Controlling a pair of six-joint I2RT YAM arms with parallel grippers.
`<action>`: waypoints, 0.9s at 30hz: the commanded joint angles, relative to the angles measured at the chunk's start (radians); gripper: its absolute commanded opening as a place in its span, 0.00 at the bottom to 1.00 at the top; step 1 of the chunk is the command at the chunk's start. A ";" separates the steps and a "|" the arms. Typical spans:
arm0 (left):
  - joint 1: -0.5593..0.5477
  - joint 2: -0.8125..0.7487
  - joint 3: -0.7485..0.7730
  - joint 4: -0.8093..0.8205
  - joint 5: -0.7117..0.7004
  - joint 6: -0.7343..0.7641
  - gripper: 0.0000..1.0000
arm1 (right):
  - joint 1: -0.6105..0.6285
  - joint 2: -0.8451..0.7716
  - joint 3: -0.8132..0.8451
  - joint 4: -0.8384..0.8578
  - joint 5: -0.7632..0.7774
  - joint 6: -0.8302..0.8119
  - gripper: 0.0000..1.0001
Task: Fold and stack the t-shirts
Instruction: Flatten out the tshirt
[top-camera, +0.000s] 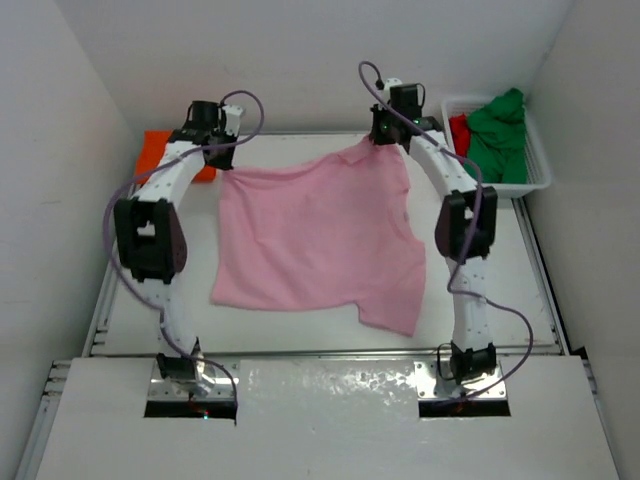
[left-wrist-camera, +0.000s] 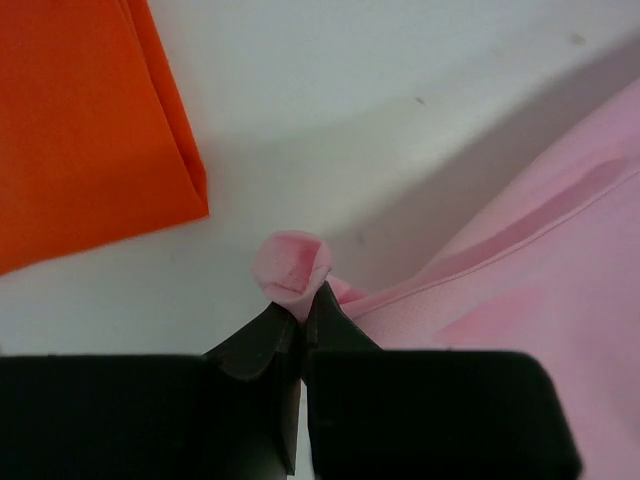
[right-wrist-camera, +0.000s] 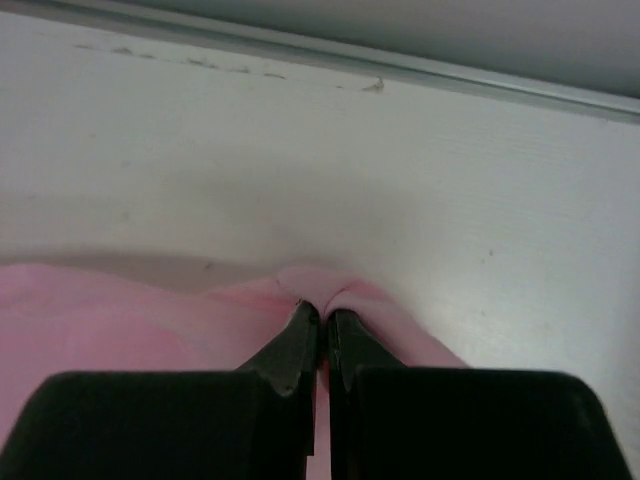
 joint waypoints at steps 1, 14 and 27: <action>0.045 0.151 0.156 0.159 -0.039 -0.064 0.00 | -0.011 0.208 0.189 0.080 0.034 0.023 0.00; 0.101 0.581 0.640 0.251 -0.116 -0.230 0.75 | -0.103 0.272 0.202 0.421 0.260 0.201 0.72; 0.118 -0.002 0.122 0.118 0.164 0.162 0.78 | -0.098 -0.463 -0.612 -0.025 0.148 0.116 0.42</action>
